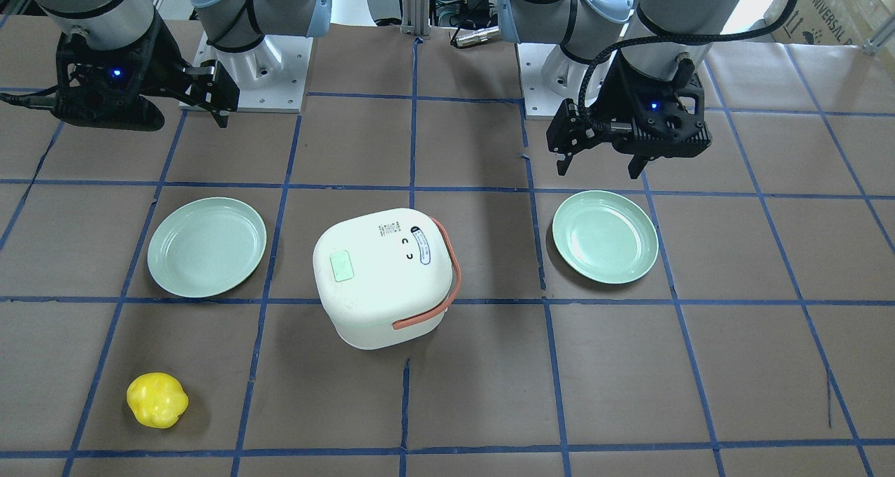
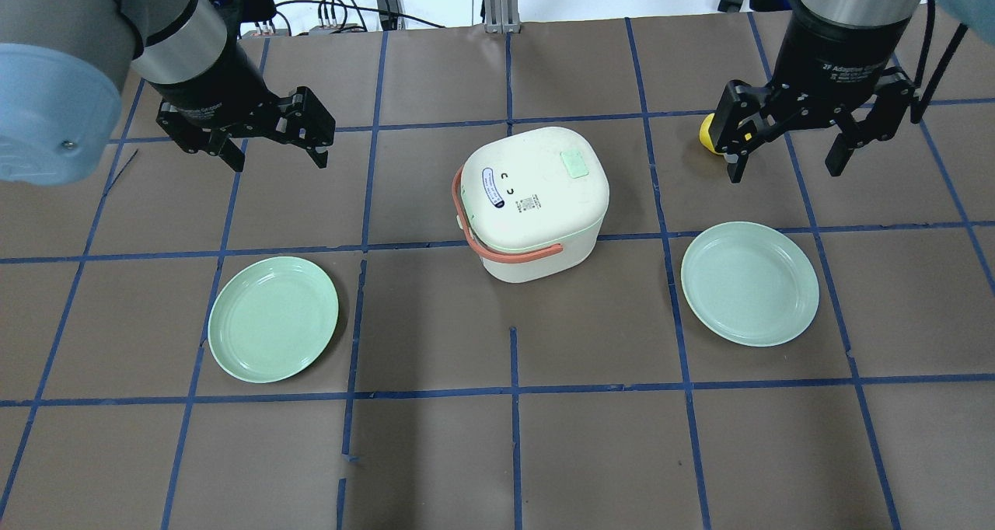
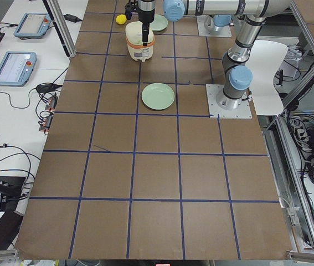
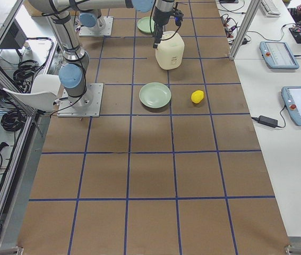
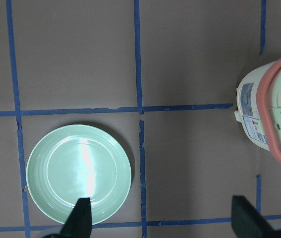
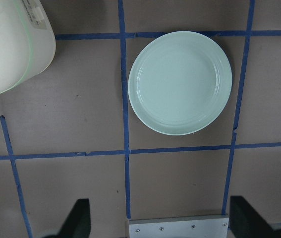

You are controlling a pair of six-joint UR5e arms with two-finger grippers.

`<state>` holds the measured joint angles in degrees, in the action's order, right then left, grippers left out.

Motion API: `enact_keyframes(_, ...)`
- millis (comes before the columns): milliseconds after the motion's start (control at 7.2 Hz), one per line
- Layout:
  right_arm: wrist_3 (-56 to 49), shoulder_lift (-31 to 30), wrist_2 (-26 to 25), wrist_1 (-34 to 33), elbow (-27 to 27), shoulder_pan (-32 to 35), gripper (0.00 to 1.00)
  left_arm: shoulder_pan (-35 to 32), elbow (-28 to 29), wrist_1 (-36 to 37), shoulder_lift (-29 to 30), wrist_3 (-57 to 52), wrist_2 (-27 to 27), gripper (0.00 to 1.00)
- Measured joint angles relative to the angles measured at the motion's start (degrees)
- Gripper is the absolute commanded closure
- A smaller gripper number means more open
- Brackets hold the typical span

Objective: Press rice cooker button
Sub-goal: 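Move the right gripper over the rice cooker's lid button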

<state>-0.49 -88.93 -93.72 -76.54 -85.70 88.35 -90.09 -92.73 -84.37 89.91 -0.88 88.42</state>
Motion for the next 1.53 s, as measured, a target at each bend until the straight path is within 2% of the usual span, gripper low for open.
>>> enact_keyframes(833,-0.02,-0.45,0.27,-2.32,-0.59,0.17,0.0,0.0,0.0,0.0,0.0,0.0,0.0,0.0)
enact_keyframes(1111,2.61,-0.23,2.34,-3.47,-0.49,1.5,0.02,0.0,0.0,0.0,0.0,0.0,0.0,0.0)
enact_keyframes(1250,5.6,0.7,4.61,-6.14,-0.5,3.59,0.18,0.0,0.0,0.0,0.0,0.0,0.0,0.0)
enact_keyframes(1528,8.3,4.56,6.41,-12.26,-0.34,8.76,0.72,0.0,0.0,0.0,0.0,0.0,0.0,0.0)
